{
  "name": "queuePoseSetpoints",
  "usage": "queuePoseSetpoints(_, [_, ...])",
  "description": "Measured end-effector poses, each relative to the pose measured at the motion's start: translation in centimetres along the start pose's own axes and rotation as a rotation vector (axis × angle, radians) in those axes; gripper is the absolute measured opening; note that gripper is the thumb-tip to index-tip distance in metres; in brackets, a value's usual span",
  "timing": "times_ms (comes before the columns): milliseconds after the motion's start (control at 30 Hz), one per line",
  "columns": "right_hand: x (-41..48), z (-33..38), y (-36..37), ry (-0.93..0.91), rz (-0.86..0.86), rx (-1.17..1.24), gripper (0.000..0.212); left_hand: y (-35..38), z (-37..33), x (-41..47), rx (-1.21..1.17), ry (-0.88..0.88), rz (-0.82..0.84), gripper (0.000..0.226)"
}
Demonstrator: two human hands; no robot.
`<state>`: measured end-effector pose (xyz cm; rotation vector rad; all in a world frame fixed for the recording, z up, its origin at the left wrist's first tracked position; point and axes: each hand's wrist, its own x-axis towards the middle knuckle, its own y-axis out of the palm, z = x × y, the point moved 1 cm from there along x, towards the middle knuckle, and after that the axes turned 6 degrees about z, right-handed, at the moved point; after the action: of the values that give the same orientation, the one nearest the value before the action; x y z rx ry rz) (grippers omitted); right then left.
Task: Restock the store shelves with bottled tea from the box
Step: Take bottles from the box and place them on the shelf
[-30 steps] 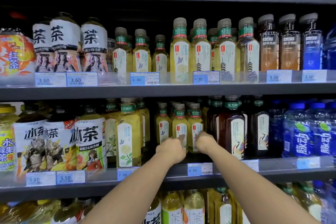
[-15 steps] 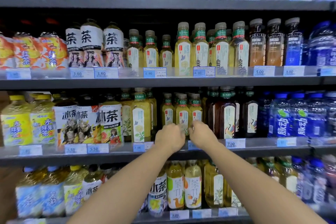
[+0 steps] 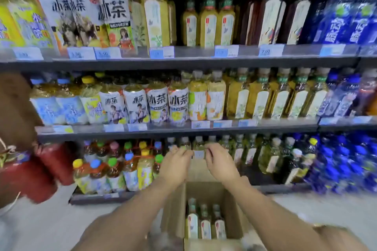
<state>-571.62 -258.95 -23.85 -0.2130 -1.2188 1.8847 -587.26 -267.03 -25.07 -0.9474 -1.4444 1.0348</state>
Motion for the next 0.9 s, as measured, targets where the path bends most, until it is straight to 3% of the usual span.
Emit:
queuePoseSetpoints(100, [-4.8, -3.9, 8.0, 0.195, 0.198, 0.071, 0.024, 7.2, -0.1, -5.2, -0.063, -0.108, 0.146, 0.007])
queuePoseSetpoints(267, [-9.1, -8.1, 16.4, 0.476, 0.491, 0.14, 0.021, 15.7, -0.7, -9.5, -0.062, -0.143, 0.262, 0.042])
queuePoseSetpoints(367, [-9.2, -10.2, 19.6, 0.669, 0.67, 0.165, 0.03, 18.1, -0.5, -9.7, 0.001, -0.167, 0.261, 0.044])
queuePoseSetpoints(467, [-8.3, -11.6, 22.4, 0.744, 0.8, 0.201, 0.029, 19.2, -0.3, -9.3, -0.04, -0.223, 0.264, 0.035])
queuePoseSetpoints(633, [-6.3, -12.3, 26.0, 0.837, 0.819, 0.344, 0.053, 20.4, -0.7, -9.8, -0.219, -0.338, 0.233, 0.033])
queuePoseSetpoints(800, [-5.5, -13.1, 29.7, 0.987, 0.767, 0.507, 0.055, 20.9, -0.7, -9.9, -0.261, -0.346, 0.194, 0.034])
queuePoseSetpoints(900, [-5.1, -12.6, 29.9, 1.035, 0.708, 0.518, 0.044, 21.2, -0.8, -10.0, -0.259, -0.353, 0.167, 0.035])
